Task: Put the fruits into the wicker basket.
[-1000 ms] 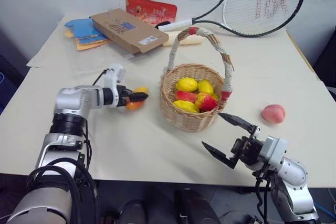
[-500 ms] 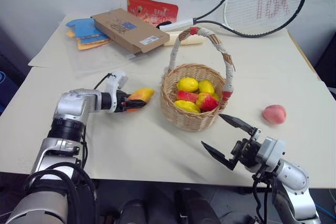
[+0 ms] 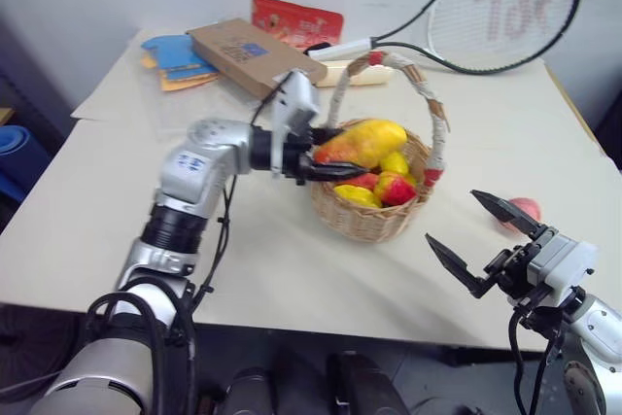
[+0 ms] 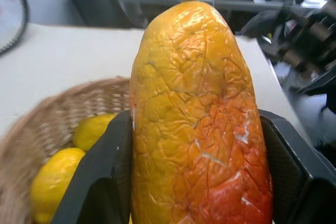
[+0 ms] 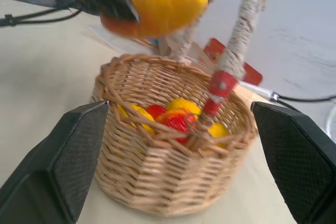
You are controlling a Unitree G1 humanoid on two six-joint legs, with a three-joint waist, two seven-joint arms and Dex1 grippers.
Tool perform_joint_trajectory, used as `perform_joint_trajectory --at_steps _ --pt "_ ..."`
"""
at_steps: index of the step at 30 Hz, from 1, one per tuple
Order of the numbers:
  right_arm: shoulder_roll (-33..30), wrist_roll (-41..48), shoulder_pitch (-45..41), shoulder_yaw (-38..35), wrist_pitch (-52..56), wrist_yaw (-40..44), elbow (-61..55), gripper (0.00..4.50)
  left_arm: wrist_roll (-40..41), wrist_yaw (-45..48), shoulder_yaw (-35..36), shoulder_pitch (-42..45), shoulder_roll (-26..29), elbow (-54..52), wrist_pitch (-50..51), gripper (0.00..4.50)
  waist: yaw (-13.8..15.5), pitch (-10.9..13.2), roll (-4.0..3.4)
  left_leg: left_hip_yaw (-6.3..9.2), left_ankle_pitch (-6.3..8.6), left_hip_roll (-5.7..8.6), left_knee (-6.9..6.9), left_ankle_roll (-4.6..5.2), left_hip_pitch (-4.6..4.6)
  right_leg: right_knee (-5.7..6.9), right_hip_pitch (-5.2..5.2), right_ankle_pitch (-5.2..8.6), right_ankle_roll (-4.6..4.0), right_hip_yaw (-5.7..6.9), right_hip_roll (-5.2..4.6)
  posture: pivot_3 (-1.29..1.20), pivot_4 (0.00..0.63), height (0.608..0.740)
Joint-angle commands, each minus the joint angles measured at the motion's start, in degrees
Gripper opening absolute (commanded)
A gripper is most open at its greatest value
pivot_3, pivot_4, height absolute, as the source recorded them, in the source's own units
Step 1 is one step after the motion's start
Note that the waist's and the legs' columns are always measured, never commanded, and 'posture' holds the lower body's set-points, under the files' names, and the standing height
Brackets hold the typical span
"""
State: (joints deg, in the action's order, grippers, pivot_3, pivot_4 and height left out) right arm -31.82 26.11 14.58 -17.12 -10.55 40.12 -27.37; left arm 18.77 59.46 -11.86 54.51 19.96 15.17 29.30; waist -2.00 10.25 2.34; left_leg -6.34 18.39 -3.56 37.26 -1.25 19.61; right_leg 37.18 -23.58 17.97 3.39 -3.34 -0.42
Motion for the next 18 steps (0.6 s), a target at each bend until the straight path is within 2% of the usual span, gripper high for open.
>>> perform_joint_trajectory --at_steps 1,4,7,9,12,15,18 --pt "0.85 3.83 -1.15 -4.73 5.01 -6.77 -5.77 4.5 -1.38 -1.24 1.66 0.97 0.36 -0.92 -3.22 3.58 -0.6 0.01 -0.01 0.07 -0.07 -0.01 -0.06 -0.28 0.06 0.07 -0.16 0.01 -0.03 -0.08 0.08 0.0 0.15 0.74" --pt "0.79 3.63 -0.42 -5.76 7.59 -8.37 -7.22 4.5 -2.22 -3.34 4.14 0.51 1.38 -1.26 -6.99 4.48 -0.74 0.01 -0.02 0.21 -0.08 -0.08 -0.08 -0.57 -0.02 0.24 -0.43 0.14 -0.15 -0.08 0.2 0.0 0.15 0.74" --pt "2.13 3.87 2.35 -8.24 7.56 -9.0 -6.4 4.5 1.32 -1.78 9.4 -1.72 3.92 -2.53 -9.52 4.48 -0.55 0.0 -0.02 0.21 -0.14 -0.1 -0.05 -0.66 0.19 0.39 -0.79 0.15 -0.17 -0.12 0.24 0.0 0.15 0.74" --pt "3.78 5.07 4.87 -11.22 7.2 -9.35 -4.41 4.5 4.43 3.09 12.43 -3.9 7.4 -4.63 -10.65 4.48 -0.58 0.0 -0.02 0.17 -0.15 -0.1 -0.02 -0.66 0.25 0.47 -0.87 0.16 -0.17 -0.16 0.24 0.0 0.15 0.74" --pt "5.26 3.58 11.06 -15.08 3.69 -5.51 1.36 4.5 8.82 11.67 16.26 -8.39 13.63 -8.21 -12.42 4.48 -0.5 0.01 -0.03 0.11 -0.15 -0.09 -0.01 -0.64 0.25 0.47 -0.88 0.16 -0.18 -0.16 0.19 0.0 0.15 0.74" --pt "7.31 3.15 14.81 -17.78 1.24 -4.51 7.46 4.5 9.37 14.58 17.41 -12.58 18.21 -11.01 -12.98 4.48 -0.03 0.01 -0.03 0.11 -0.12 -0.06 0.01 -0.57 0.24 0.4 -0.84 0.16 -0.19 -0.13 0.15 0.0 0.15 0.74" --pt "8.68 2.77 16.22 -18.76 -0.02 -4.38 11.64 4.5 8.67 14.29 18.06 -16.42 20.09 -13.68 -14.51 4.48 0.22 0.01 -0.04 0.09 0.03 0.04 0.06 -0.25 0.2 0.39 -0.78 0.13 -0.16 -0.14 0.02 0.0 0.15 0.74"
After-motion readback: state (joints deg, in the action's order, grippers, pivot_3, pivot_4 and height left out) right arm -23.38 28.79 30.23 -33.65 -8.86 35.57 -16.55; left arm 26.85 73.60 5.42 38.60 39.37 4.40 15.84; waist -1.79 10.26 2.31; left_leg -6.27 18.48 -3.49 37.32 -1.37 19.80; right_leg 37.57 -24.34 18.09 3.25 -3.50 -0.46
